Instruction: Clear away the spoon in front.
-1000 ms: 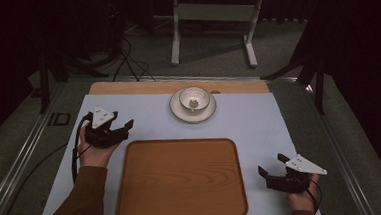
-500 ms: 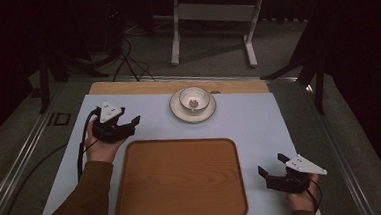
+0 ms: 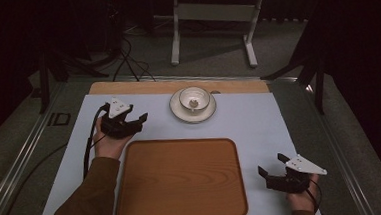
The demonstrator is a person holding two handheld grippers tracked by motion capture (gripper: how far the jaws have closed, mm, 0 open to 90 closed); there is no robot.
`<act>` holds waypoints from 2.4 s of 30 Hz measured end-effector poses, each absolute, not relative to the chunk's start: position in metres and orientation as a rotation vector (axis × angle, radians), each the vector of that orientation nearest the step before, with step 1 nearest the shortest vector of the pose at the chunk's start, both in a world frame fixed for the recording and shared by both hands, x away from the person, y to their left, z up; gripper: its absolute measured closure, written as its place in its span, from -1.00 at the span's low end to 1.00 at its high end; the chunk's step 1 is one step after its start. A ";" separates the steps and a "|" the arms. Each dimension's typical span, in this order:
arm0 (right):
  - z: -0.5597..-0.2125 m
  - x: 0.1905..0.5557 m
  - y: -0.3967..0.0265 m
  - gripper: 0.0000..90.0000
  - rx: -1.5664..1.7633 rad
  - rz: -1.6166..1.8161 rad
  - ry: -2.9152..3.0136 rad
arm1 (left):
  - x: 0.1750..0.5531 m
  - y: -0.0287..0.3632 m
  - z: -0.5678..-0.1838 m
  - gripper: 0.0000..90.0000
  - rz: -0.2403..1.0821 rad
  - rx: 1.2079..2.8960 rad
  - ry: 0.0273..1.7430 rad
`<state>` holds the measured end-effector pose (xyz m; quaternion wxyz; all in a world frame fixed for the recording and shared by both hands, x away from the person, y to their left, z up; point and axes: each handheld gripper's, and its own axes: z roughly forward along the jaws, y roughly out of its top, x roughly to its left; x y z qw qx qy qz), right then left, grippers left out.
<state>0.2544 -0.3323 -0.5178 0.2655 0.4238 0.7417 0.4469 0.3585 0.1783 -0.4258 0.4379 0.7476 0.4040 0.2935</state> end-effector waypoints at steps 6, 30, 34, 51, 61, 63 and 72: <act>-0.518 0.254 -0.333 -0.78 1.148 1.211 2.000 | 0.365 0.170 -0.424 -0.13 0.718 1.870 0.980; -0.517 0.254 -0.333 -0.78 1.146 1.213 1.997 | 0.381 0.127 -0.426 -0.14 0.662 1.931 0.884; -0.517 0.254 -0.333 -0.78 1.145 1.214 1.997 | 0.382 0.120 -0.425 -0.14 0.657 1.941 0.869; -0.517 0.254 -0.334 -0.78 1.145 1.216 1.996 | 0.386 0.088 -0.419 -0.14 0.651 1.977 0.803; -0.516 0.253 -0.335 -0.78 1.151 1.220 1.988 | 0.394 0.072 -0.424 -0.14 0.650 2.015 0.798; -0.516 0.253 -0.335 -0.78 1.150 1.222 1.987 | 0.397 0.069 -0.427 -0.14 0.641 2.021 0.802; -0.516 0.253 -0.337 -0.78 1.150 1.224 1.983 | 0.403 0.051 -0.432 -0.15 0.619 2.039 0.796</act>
